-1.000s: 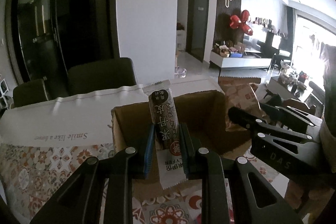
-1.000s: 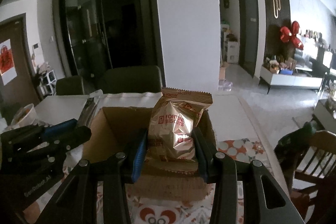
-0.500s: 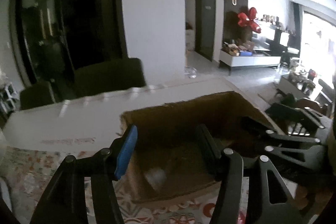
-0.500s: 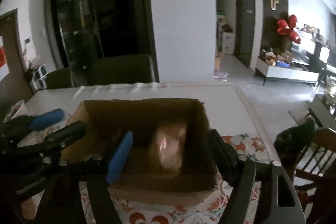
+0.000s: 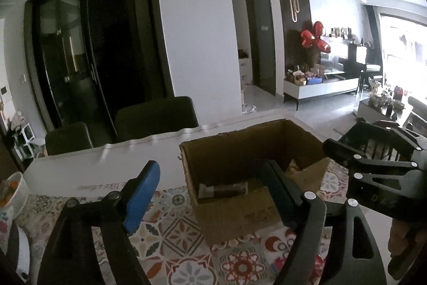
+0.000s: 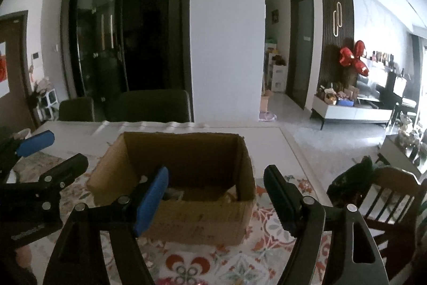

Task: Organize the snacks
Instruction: 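Move both tools back from the box toward the remaining snacks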

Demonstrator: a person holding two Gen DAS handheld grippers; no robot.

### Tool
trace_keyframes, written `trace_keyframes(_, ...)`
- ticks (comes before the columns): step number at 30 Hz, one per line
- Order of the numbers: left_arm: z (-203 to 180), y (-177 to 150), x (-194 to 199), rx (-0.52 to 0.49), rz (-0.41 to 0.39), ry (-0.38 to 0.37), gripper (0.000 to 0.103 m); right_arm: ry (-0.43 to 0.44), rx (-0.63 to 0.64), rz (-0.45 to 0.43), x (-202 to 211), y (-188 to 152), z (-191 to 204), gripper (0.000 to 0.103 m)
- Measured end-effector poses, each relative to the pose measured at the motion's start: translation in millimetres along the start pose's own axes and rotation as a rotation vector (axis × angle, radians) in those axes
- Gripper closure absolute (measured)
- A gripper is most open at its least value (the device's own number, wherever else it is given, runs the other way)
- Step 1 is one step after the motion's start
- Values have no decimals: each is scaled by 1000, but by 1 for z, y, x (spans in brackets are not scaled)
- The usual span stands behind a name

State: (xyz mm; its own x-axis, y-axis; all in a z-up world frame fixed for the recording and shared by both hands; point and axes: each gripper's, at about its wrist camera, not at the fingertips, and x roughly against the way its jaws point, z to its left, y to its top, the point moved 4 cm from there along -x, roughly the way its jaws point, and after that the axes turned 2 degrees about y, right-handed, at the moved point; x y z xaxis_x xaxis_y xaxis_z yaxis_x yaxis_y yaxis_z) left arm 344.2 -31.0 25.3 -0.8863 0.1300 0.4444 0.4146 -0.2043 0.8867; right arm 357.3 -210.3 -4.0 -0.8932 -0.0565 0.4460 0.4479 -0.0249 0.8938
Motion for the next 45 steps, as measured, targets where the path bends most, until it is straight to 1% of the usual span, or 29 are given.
trace_keyframes(3, 0, -4, 20, -11, -22, 2, 23, 13, -12, -3, 15, -5, 3, 28)
trace_keyframes(7, -3, -11, 39, -15, -26, -20, 23, 30, -20, -12, 31, -10, 7, 28)
trace_keyframes(15, -4, -28, 64, -31, -38, -46, 23, 36, -26, -18, 59, -28, 12, 28)
trace_keyframes(18, -5, -38, 71, -32, -32, -55, 23, 23, -21, -20, 69, -37, 15, 28)
trace_keyframes(25, -4, -67, 77, -40, 15, -89, 23, -20, -13, 10, 85, -59, 21, 28)
trace_keyframes(32, -3, -93, 78, -49, 54, -115, 23, -38, -8, 66, 86, -85, 30, 28)
trace_keyframes(35, -3, -102, 77, -65, 67, -128, 23, -35, -17, 105, 85, -99, 33, 28)
trace_keyframes(40, -10, -120, 76, -117, 90, -140, 23, -42, -57, 172, 81, -126, 31, 28)
trace_keyframes(45, -19, -142, 67, -143, 147, -184, 23, -46, -101, 244, 74, -154, 28, 28)
